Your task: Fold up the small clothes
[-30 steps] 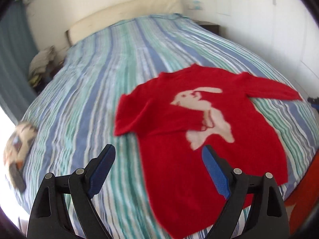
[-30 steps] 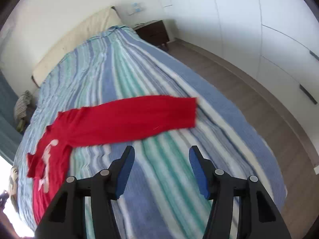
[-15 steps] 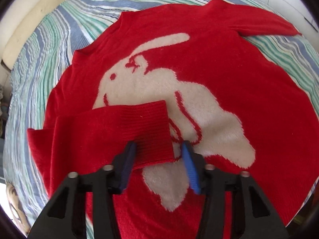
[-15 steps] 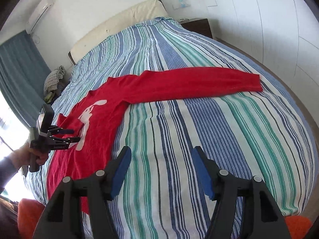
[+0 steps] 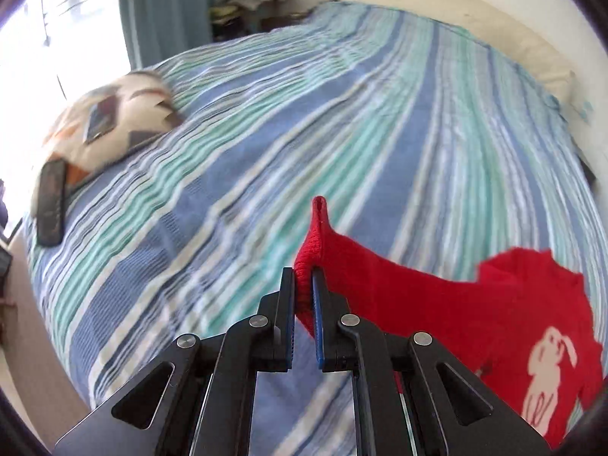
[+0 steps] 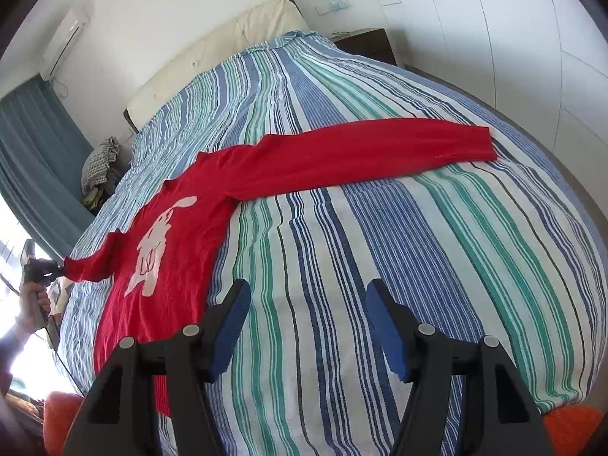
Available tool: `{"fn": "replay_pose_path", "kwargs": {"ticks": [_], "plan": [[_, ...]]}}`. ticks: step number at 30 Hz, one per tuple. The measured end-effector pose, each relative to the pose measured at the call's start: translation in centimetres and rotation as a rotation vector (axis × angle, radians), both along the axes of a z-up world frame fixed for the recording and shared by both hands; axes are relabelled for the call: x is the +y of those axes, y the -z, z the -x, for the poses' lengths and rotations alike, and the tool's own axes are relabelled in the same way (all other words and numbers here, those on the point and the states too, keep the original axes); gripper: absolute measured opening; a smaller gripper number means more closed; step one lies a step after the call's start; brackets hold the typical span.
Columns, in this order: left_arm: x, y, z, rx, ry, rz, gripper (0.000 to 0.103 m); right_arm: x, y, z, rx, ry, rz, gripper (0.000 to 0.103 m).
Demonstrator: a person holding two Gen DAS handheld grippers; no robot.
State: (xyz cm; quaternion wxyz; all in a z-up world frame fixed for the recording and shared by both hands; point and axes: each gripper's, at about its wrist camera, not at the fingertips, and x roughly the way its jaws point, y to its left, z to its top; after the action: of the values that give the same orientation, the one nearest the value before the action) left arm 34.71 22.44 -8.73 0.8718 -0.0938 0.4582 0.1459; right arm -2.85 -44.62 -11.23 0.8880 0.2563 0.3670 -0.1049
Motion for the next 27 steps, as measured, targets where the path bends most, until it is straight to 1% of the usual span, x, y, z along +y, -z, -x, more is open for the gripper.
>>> {"fn": "replay_pose_path", "kwargs": {"ticks": [2,4,9,16,19,22,24,25,26,27], "plan": [[2.4,1.8,0.4,0.034,-0.071,-0.028,0.007,0.3,0.3,-0.4,0.013,-0.012,0.002,0.063],[3.8,3.6,1.0,0.062,-0.114,-0.041,0.006,0.7,0.5,-0.7,0.024,-0.023,0.011,0.063],[6.3,6.4,2.5,0.102,-0.210,-0.025,0.006,1.1,0.9,-1.1,0.047,-0.035,0.037,0.063],[7.7,9.5,2.7,0.183,-0.221,-0.014,0.005,1.2,1.3,-1.4,0.065,-0.034,0.047,0.063],[7.7,10.4,2.8,0.189,-0.225,-0.011,0.005,1.3,1.3,-1.4,0.067,-0.031,0.052,0.063],[7.3,10.7,2.5,0.205,-0.215,-0.032,0.007,1.2,1.3,-1.4,0.073,-0.025,0.057,0.063],[7.5,10.4,2.7,0.196,-0.209,-0.018,0.010,1.1,1.3,-1.4,0.077,-0.015,0.059,0.063],[7.8,10.1,3.0,0.190,-0.205,0.003,0.016,1.1,1.3,-1.4,0.078,-0.008,0.061,0.063],[8.1,9.9,3.4,0.186,-0.202,0.024,0.027,1.0,1.3,-1.3,0.079,0.002,0.062,0.066],[8.4,9.6,3.9,0.181,-0.202,0.043,0.036,0.8,1.3,-1.1,0.078,0.014,0.063,0.073]]}}
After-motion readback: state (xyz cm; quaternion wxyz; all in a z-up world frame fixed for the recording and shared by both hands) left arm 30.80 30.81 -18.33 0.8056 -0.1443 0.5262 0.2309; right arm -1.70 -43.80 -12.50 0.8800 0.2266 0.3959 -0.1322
